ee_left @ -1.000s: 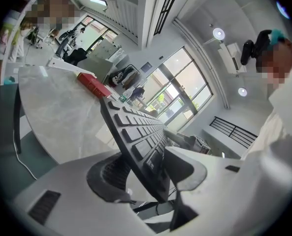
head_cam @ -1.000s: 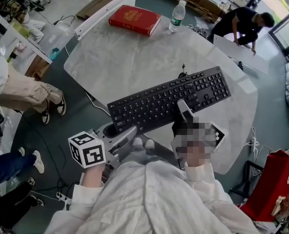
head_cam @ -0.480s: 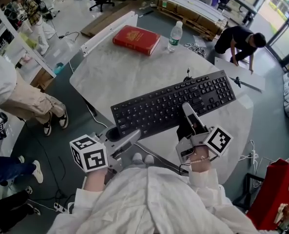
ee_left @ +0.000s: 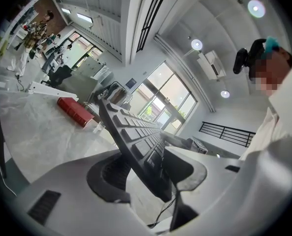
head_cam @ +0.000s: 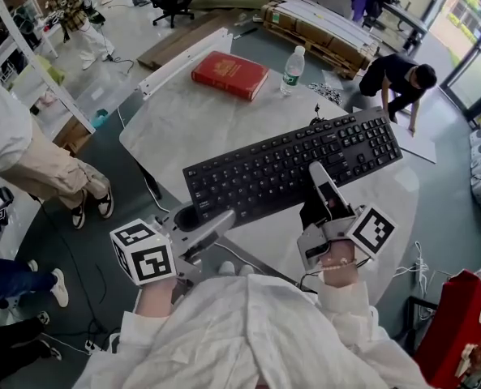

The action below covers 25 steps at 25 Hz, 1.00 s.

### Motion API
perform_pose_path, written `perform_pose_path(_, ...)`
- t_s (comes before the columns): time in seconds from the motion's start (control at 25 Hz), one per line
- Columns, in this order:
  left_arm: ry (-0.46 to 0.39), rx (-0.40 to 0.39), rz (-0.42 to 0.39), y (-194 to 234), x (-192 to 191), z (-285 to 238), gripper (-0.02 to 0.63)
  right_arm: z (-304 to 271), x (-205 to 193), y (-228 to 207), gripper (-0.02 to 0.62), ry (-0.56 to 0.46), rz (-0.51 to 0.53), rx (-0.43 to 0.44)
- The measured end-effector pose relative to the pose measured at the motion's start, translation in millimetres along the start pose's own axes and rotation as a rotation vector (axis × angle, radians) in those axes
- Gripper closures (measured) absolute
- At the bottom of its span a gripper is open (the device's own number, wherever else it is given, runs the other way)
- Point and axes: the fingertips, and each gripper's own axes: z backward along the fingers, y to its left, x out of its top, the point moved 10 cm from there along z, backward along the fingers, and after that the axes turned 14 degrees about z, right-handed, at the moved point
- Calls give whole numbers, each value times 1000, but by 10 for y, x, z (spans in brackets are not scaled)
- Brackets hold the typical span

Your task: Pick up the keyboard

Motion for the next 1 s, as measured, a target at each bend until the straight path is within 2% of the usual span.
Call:
perform_pose_path(0.84,-40,9,4,-10,41,101,391,-142,27,91,471,38,36,38)
perform_pose_path(1.0,-52,11,-1,-40,41,90,391,-112,64,55,471,56,60,12)
